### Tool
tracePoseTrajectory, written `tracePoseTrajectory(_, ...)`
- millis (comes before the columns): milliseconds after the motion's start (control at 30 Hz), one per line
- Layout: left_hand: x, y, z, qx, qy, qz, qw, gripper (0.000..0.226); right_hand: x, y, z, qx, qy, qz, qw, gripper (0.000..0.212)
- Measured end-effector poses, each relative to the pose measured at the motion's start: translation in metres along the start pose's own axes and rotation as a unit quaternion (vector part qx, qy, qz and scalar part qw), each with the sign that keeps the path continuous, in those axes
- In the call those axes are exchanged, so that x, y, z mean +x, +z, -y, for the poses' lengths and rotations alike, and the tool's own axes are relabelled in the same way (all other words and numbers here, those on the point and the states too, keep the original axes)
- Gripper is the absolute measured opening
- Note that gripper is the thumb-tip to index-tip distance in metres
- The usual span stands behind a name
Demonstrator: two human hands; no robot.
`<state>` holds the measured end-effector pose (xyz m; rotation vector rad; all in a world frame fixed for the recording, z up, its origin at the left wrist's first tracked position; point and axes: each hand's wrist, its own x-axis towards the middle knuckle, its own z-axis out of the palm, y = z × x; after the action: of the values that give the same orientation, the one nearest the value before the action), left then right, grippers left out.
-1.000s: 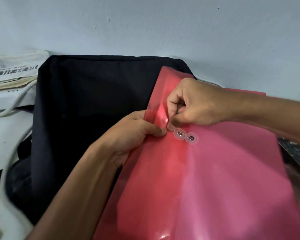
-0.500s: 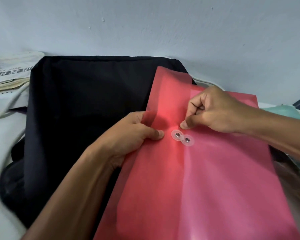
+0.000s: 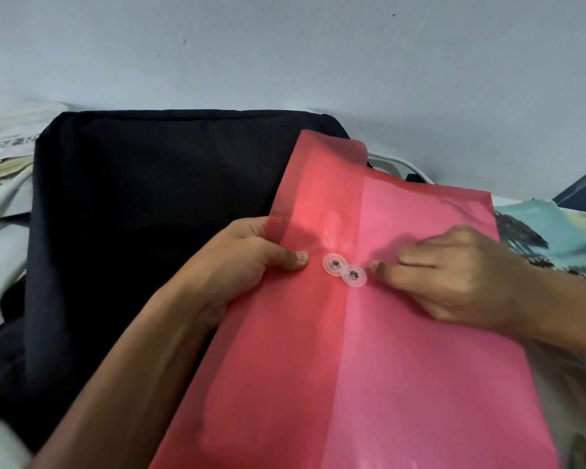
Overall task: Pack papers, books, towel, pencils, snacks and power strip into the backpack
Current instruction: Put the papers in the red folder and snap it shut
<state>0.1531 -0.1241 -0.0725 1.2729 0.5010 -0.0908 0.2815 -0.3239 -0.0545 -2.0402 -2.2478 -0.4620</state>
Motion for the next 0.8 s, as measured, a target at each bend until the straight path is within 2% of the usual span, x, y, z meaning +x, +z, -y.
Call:
tracePoseTrajectory(133, 0.000, 0.001, 0.000, 0.007, 0.005, -0.011, 1.000, 0.024, -0.002, -0.001, 0.003, -0.025, -0.006, 0.039, 0.999, 0.018)
tracePoseTrajectory(333, -0.001, 0.003, 0.000, 0.013, 0.008, -0.031, 0.999, 0.024, 0.004, -0.009, 0.021, -0.013, -0.018, 0.106, 0.994, 0.006)
tracePoseTrajectory(467, -0.002, 0.004, -0.001, 0.018, 0.005, -0.030, 0.999, 0.020, 0.003, -0.008, 0.020, -0.007, -0.007, 0.091, 0.996, 0.016)
tracePoseTrajectory(633, -0.001, 0.003, 0.000, 0.040, 0.012, -0.010, 0.999, 0.019, 0.003, -0.010, 0.003, -0.114, -0.017, 0.085, 0.990, 0.014)
tracePoseTrajectory(800, 0.002, -0.002, 0.003, 0.049, 0.025, 0.014, 0.998, 0.025, 0.008, -0.001, 0.000, -0.144, -0.062, 0.087, 0.984, 0.017)
